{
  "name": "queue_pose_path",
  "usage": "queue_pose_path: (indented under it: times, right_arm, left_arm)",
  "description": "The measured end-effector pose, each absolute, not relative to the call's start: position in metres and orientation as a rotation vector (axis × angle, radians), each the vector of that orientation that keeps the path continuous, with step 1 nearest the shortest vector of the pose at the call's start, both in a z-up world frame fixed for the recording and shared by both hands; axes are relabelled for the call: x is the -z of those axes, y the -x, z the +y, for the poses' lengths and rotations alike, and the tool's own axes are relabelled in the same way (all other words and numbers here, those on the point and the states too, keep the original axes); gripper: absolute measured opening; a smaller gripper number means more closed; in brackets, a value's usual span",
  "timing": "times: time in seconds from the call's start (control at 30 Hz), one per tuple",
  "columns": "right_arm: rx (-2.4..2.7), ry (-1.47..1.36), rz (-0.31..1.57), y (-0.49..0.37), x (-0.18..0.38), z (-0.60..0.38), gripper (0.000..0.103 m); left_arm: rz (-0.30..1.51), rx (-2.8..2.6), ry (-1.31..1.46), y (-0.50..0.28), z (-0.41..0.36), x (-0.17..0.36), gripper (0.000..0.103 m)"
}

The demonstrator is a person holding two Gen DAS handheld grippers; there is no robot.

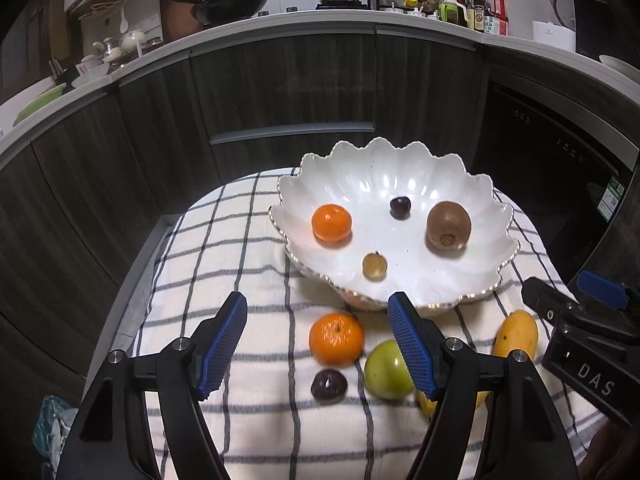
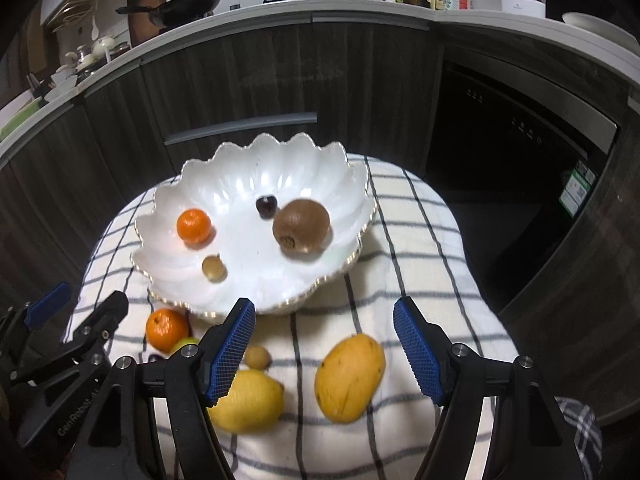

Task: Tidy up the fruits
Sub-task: 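Move both open grippers back toward the remaining fruits on the cloth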

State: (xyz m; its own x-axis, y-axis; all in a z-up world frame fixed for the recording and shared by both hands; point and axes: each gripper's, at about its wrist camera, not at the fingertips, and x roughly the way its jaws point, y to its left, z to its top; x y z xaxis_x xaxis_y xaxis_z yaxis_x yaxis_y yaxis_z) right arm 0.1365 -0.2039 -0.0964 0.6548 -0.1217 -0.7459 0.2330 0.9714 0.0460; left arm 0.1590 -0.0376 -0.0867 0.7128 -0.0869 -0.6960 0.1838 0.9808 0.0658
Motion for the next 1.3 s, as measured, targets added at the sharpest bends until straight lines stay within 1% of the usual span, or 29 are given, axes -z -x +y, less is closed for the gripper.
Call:
queue_pose_path:
  times: [0.13, 0.17, 0.2, 0.37, 0.53, 0.77, 0.87, 1.3]
  right_arm:
    - [0.201, -0.141, 0.849, -0.124, 0.105, -0.204, 0.072]
    - [0.202, -0.137, 0.850, -0.121, 0.106, -0.204, 0.073]
    - [0.202, -0.133, 0.853, -0.118, 0.107, -0.203, 0.073]
    - [0.217, -0.128, 0.875, -0.108, 0.114, -0.204, 0.073]
    - [0.221, -0.134, 0.898, -0.102, 0.121, -0.204, 0.073]
    - [0.242, -0.131, 0.922, -0.100, 0.130, -0.206, 0.073]
    - [0.259, -0.131, 0.932, -0.100, 0.133, -0.212, 0.080]
    - [0.268, -0.115, 0.950, -0.131, 0.145, -0.225, 0.080]
  left_arm:
    - [0.749, 0.136, -0.139, -0.147, -0.034, 0.090, 0.073]
    - [0.749, 0.132, -0.139, -0.144, -0.034, 0.091, 0.075]
    - [0.749, 0.131, -0.134, -0.140, -0.033, 0.093, 0.080]
    - [0.744, 0.120, -0.134, -0.129, -0.031, 0.100, 0.081]
    - [0.754, 0.119, -0.127, -0.124, -0.029, 0.104, 0.089]
    - [0.774, 0.119, -0.133, -0.126, -0.031, 0.113, 0.090]
    - [0.794, 0.128, -0.143, -0.127, -0.036, 0.119, 0.090]
    - [0.804, 0.093, -0.157, -0.137, -0.046, 0.126, 0.093]
